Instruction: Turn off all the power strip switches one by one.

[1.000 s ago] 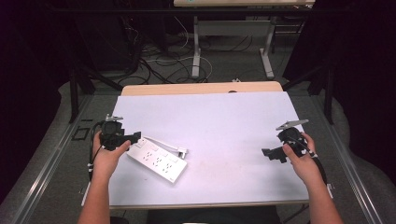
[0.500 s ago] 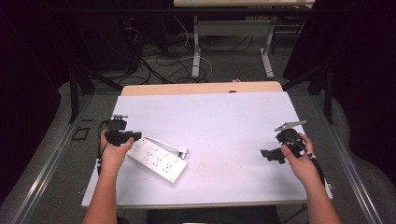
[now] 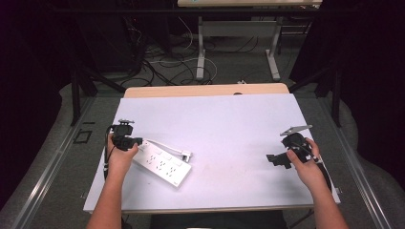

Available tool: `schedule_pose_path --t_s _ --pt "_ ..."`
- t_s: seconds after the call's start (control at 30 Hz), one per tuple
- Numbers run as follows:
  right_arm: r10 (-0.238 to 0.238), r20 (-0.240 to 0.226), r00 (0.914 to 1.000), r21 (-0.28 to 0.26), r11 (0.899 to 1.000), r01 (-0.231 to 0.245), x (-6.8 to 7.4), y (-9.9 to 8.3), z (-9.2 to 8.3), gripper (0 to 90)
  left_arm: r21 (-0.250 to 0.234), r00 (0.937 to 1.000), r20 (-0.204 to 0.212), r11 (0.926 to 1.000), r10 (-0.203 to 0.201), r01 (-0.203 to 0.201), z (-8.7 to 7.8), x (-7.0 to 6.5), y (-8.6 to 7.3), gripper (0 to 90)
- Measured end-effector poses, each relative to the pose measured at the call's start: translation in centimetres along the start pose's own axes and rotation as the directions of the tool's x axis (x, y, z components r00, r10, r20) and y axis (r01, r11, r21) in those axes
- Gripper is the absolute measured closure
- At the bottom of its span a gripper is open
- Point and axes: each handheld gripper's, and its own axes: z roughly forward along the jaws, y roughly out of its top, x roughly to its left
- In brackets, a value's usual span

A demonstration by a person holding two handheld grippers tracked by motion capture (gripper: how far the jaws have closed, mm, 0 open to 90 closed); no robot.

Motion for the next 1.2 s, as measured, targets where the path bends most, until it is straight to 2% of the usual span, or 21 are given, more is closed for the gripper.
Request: schedule_pose_path --t_s 0.07,0.13,0.17,0.3,0.37,0.77,0.9,0.93,1.0,1.03,1.2 --pt "-0.001 0.003 1.0 0.002 1.0 0.001 0.0 0.0 0.0 0.0 0.024 0.9999 0.002 0.9996 0.013 -0.014 0.1 0.0 0.1 90.0" --pt "-0.001 0.003 1.0 0.001 1.0 0.001 0.0 0.0 0.0 0.0 0.017 0.9999 -0.004 0.9998 0.01 -0.01 0.3 -0.1 0.0 90.0" --pt "-0.002 0.003 1.0 -0.001 1.0 0.002 -0.1 0.0 0.0 0.1 0.031 0.9999 -0.007 0.9994 0.014 -0.014 0.5 -0.1 0.0 90.0" --pt "0.0 0.001 1.0 -0.002 1.0 0.0 0.0 0.0 0.0 0.3 0.036 0.9999 -0.004 0.9992 0.017 -0.016 0.7 -0.2 -0.1 90.0" --pt "-0.002 -0.003 1.0 0.004 1.0 0.002 0.0 -0.1 0.1 0.3 0.07 0.9998 -0.004 0.9973 0.022 -0.021 1.0 -0.1 -0.1 90.0" --pt "-0.004 0.002 1.0 0.007 1.0 0.004 0.0 0.0 0.1 0.4 0.068 0.9999 -0.002 0.9976 0.011 -0.011 1.3 0.0 -0.2 90.0" --pt "-0.002 -0.001 1.0 0.004 1.0 0.002 0.1 0.0 0.1 0.4 0.062 0.9997 -0.02 0.9981 0.011 -0.01 1.4 -0.2 -0.2 90.0" --pt "-0.003 0.005 1.0 0.001 1.0 0.003 0.1 0.0 0.1 0.4 0.062 0.999 -0.037 0.9978 0.027 -0.024 1.4 -0.4 -0.2 90.0" --pt "-0.003 -0.003 1.0 0.0 1.0 0.003 0.1 0.0 0.0 0.4 0.074 0.9987 -0.038 0.9968 0.033 -0.03 1.3 -0.4 -0.2 90.0" --pt "-0.002 0.0 1.0 -0.001 1.0 0.002 0.1 0.0 0.1 0.3 0.052 0.9995 -0.025 0.9985 0.017 -0.016 1.1 -0.1 -0.2 90.0" --pt "-0.005 0.004 1.0 0.007 1.0 0.005 0.0 -0.1 0.2 0.3 0.046 0.9999 -0.008 0.9989 -0.01 0.01 1.1 0.3 -0.3 90.0"
